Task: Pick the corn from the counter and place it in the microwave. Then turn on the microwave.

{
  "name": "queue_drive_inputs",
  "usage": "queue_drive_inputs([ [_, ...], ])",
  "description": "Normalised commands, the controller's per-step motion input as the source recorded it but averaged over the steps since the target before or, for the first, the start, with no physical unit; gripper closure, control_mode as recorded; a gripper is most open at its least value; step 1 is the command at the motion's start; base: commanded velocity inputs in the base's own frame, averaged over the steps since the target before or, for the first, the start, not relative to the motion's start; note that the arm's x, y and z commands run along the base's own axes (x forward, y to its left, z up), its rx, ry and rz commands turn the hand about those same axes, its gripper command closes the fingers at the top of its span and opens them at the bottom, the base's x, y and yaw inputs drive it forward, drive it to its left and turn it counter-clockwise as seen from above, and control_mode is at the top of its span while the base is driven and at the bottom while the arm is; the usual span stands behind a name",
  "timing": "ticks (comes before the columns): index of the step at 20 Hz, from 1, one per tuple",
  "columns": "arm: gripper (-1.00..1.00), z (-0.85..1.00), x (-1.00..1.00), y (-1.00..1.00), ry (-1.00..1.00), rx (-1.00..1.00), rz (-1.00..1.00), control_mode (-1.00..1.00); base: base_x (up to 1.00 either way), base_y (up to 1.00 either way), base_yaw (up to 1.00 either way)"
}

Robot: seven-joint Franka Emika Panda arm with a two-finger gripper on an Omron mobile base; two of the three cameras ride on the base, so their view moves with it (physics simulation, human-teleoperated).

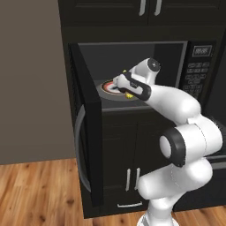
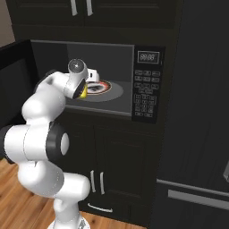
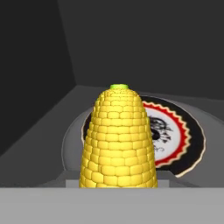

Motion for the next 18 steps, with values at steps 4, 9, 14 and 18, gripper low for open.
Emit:
queue_drive_inputs([
  [4, 1.00, 0.00, 0.21, 0.00, 0.00, 0.00, 0.00, -1.00, 0.00, 0.00, 0.00],
  [9, 1.00, 0.00, 0.22, 0.00, 0.03, 0.00, 0.00, -1.00, 0.00, 0.00, 0.00],
  [14, 1.00, 0.00, 0.23, 0.00, 0.10, 0.00, 0.00, -1.00, 0.00, 0.00, 0.00],
  [18, 1.00, 0.00, 0.19, 0.00, 0.09, 0.00, 0.00, -1.00, 0.00, 0.00, 0.00],
])
